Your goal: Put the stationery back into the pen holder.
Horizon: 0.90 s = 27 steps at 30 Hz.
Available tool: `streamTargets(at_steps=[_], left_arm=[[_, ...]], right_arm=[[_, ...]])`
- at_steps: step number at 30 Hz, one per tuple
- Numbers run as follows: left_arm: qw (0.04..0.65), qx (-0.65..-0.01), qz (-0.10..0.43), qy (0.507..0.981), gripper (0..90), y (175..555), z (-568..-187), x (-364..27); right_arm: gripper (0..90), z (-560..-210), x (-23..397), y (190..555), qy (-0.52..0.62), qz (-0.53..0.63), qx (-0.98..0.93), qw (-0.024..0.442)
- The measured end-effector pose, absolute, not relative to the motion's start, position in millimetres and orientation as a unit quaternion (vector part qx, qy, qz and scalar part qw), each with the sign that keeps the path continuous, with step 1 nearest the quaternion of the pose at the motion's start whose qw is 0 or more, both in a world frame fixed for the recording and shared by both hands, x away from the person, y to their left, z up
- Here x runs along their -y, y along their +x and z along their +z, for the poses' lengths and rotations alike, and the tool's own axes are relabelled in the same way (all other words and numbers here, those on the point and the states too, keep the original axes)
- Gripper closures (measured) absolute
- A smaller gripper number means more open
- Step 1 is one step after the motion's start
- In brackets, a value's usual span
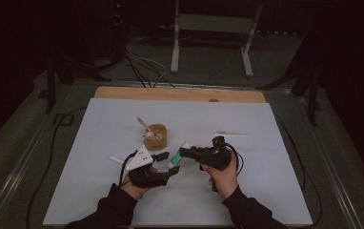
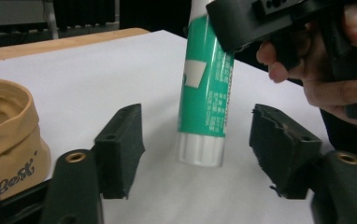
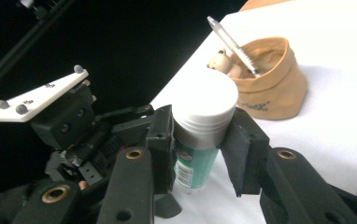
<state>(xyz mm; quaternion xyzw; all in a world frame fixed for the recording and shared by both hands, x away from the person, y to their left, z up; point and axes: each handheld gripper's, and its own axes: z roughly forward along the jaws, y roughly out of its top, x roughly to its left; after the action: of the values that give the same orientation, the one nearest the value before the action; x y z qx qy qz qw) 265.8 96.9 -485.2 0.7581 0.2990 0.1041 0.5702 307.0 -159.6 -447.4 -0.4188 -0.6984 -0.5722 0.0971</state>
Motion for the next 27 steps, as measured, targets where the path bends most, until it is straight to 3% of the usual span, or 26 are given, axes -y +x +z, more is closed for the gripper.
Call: streamTargets(at_steps=[6,14,21,27], left_arm=[[0.557,-0.309,0.108,0.763,18.5,266.0,-485.3,-95.6],[0.555,-0.323,0.098,0.760,15.2,268.2,-486.1,-98.1],[0.544,-0.309,0.090,0.775,2.7,266.5,-488.1,-97.9],[0.541,-0.309,0.088,0.777,1.0,265.8,-488.6,-99.2]], right_arm=[[65.6,-439.0,157.0,304.9,-0.395,-0.562,0.725,0.043],[65.7,-432.7,155.1,307.2,-0.378,-0.554,0.742,0.010],[65.6,-426.1,152.3,313.1,-0.347,-0.540,0.766,-0.014],[65.6,-419.9,145.9,313.5,-0.312,-0.532,0.785,-0.050]])
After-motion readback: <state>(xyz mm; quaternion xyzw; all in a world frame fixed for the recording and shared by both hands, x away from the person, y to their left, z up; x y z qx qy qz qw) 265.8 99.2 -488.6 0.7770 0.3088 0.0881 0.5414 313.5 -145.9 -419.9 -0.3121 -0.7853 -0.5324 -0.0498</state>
